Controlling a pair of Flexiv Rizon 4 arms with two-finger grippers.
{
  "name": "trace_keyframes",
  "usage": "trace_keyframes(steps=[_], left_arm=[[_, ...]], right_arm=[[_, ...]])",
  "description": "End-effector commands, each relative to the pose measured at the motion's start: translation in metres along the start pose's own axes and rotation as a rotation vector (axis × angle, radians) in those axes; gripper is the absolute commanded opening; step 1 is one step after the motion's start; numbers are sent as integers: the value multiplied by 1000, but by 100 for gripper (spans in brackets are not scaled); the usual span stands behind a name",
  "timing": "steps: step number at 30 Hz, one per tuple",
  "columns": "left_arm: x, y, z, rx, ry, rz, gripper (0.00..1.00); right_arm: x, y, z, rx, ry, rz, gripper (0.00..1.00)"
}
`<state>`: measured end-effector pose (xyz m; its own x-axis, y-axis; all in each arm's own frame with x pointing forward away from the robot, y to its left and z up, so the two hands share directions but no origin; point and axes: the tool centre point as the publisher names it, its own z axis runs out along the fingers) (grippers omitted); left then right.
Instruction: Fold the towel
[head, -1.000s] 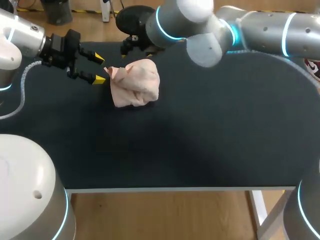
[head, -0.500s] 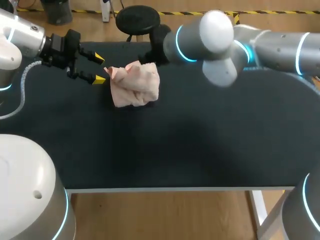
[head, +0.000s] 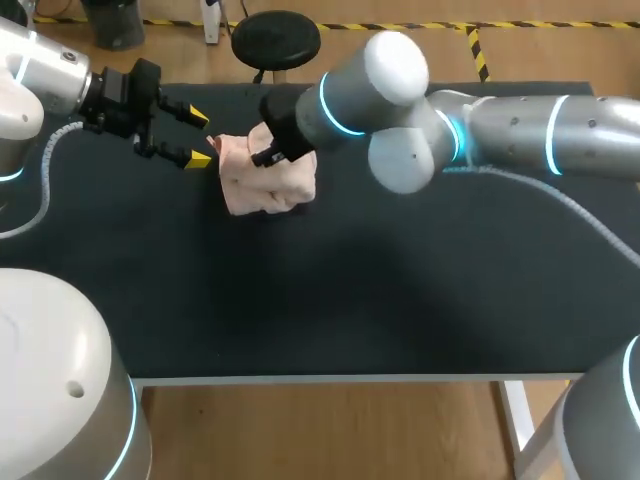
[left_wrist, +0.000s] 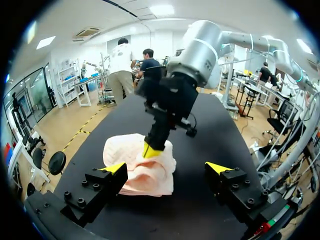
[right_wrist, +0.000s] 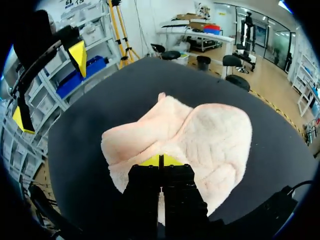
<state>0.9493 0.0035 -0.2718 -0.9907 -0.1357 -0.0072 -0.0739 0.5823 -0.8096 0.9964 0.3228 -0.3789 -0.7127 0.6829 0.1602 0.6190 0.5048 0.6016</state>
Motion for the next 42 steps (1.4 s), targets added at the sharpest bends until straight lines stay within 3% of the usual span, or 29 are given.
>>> trace_keyframes(steps=[1, 10, 20, 21, 22, 23, 29, 33, 38, 42], left_arm=[[0, 0, 0, 1, -1, 1, 100], [0, 0, 0, 1, -1, 1, 100], [0, 0, 0, 1, -1, 1, 100], [0, 0, 0, 1, -1, 1, 100], [0, 0, 0, 1, -1, 1, 100], [0, 0, 0, 1, -1, 1, 100], [0, 0, 0, 1, -1, 1, 100], [0, 0, 0, 1, -1, 1, 100], [0, 0, 0, 1, -1, 1, 100], [0, 0, 0, 1, -1, 1, 100]], right_arm=[[1, -11, 18, 53, 125, -11, 0], [10, -46, 40, 172, 169, 6, 0], [7, -23, 14, 103, 143, -18, 0], [8, -19, 7, 90, 145, -28, 13], [9, -16, 1, 81, 142, -43, 46], [11, -12, -5, 80, 130, -59, 100], [19, 6, -49, 40, 105, -188, 100], [12, 9, -69, 37, 70, -248, 100], [-3, 7, -86, -11, 48, -239, 100], [-3, 7, -86, -11, 48, -239, 100]])
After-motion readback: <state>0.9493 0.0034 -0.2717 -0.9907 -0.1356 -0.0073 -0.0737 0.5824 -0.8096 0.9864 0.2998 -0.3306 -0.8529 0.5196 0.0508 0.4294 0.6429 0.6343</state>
